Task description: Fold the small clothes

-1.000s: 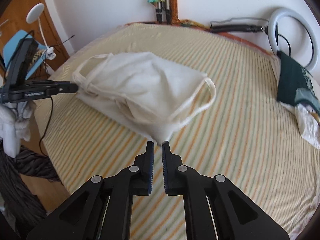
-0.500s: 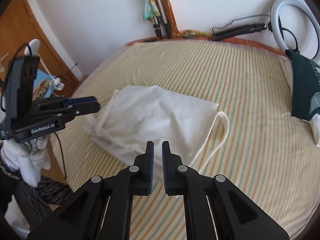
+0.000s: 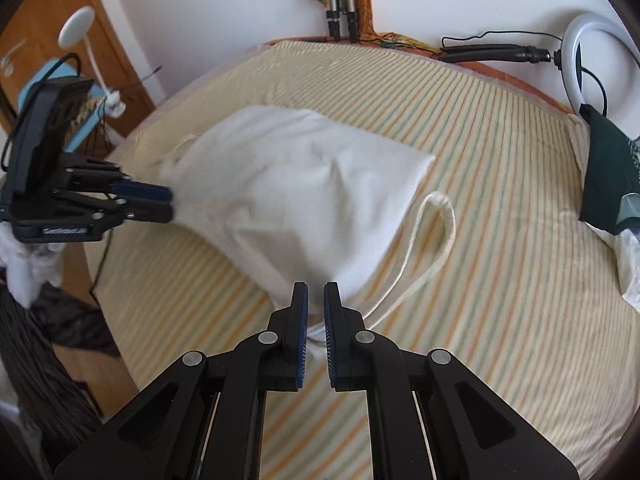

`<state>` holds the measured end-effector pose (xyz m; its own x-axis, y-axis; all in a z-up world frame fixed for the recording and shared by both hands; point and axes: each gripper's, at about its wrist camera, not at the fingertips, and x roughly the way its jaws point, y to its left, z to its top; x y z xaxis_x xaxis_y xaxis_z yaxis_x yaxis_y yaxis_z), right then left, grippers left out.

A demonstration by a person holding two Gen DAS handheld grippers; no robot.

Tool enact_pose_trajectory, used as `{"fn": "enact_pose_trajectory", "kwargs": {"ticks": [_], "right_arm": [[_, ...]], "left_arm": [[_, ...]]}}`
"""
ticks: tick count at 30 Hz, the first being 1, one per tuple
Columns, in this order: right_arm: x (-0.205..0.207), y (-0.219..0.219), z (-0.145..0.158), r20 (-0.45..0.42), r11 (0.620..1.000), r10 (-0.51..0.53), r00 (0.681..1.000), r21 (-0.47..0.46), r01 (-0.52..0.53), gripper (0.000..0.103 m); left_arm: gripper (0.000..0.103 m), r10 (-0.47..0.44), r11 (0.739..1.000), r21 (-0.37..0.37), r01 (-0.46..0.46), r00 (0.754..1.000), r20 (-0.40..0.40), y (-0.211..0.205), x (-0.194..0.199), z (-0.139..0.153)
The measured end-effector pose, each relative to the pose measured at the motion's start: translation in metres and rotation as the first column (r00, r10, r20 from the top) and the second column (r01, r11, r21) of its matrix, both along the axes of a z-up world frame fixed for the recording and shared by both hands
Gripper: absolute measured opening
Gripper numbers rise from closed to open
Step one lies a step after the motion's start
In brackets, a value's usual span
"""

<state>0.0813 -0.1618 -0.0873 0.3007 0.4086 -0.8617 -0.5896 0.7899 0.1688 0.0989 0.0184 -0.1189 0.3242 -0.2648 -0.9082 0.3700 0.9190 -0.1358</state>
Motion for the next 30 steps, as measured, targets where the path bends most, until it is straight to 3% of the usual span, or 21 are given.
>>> {"fn": "enact_pose_trajectory", "kwargs": {"ticks": [3, 6, 7, 9, 10, 12, 16, 20, 25, 26, 28, 29, 30], "right_arm": [[-0.006, -0.003, 0.003, -0.001, 0.999, 0.007, 1.000, -0.040, -0.007, 0.007], [-0.004, -0.010, 0.014, -0.010, 1.000, 0.007, 1.000, 0.002, -0.007, 0.009], [-0.001, -0.015, 0.021, -0.006, 0.999, -0.006, 1.000, 0.043, 0.006, 0.013], [0.009, -0.024, 0.027, -0.011, 0.992, -0.053, 0.999, 0.111, 0.054, 0.040], [0.017, -0.030, 0.028, -0.022, 0.984, -0.095, 0.995, 0.150, 0.097, 0.042], [0.039, -0.044, 0.025, -0.087, 0.949, -0.176, 0.981, 0.249, 0.192, 0.043], [0.078, -0.067, 0.006, -0.178, 0.869, -0.349, 0.920, 0.306, 0.389, 0.043], [0.108, -0.080, -0.021, -0.312, 0.782, -0.400, 0.862, 0.374, 0.498, 0.043], [0.120, -0.066, -0.038, -0.355, 0.795, -0.360, 0.863, 0.368, 0.483, 0.043], [0.122, -0.061, -0.040, -0.351, 0.802, -0.359, 0.865, 0.358, 0.478, 0.043], [0.126, -0.057, -0.040, -0.340, 0.807, -0.355, 0.871, 0.360, 0.469, 0.031], [0.129, -0.055, -0.043, -0.352, 0.809, -0.340, 0.872, 0.364, 0.462, 0.011], [0.129, -0.052, -0.043, -0.356, 0.813, -0.334, 0.873, 0.360, 0.458, 0.005]], "left_arm": [[0.016, 0.002, 0.999, -0.048, -0.002, 1.000, -0.005, 0.003, -0.011, 0.008], [0.016, 0.031, 0.993, -0.119, -0.026, 0.999, 0.041, 0.009, -0.011, 0.031], [0.016, 0.048, 0.991, -0.128, -0.039, 0.997, 0.063, 0.011, -0.008, 0.037], [0.016, 0.082, 0.988, -0.142, -0.067, 0.991, 0.106, 0.013, 0.002, 0.047], [0.016, 0.095, 0.985, -0.151, -0.077, 0.989, 0.113, 0.014, 0.008, 0.048], [0.016, 0.117, 0.980, -0.174, -0.096, 0.986, 0.116, 0.010, 0.020, 0.046], [0.016, 0.100, 0.984, -0.161, -0.078, 0.986, 0.131, -0.006, 0.031, 0.033], [0.016, 0.081, 0.986, -0.156, -0.060, 0.987, 0.136, -0.015, 0.030, 0.027], [0.016, 0.079, 0.989, -0.135, -0.061, 0.988, 0.134, -0.013, 0.030, 0.017], [0.016, 0.082, 0.989, -0.131, -0.065, 0.988, 0.128, -0.013, 0.029, 0.015], [0.016, 0.083, 0.990, -0.124, -0.069, 0.990, 0.113, -0.012, 0.029, 0.010], [0.016, 0.088, 0.990, -0.119, -0.075, 0.990, 0.107, -0.010, 0.029, 0.007], [0.016, 0.093, 0.990, -0.118, -0.081, 0.990, 0.102, -0.009, 0.029, 0.004]]}}
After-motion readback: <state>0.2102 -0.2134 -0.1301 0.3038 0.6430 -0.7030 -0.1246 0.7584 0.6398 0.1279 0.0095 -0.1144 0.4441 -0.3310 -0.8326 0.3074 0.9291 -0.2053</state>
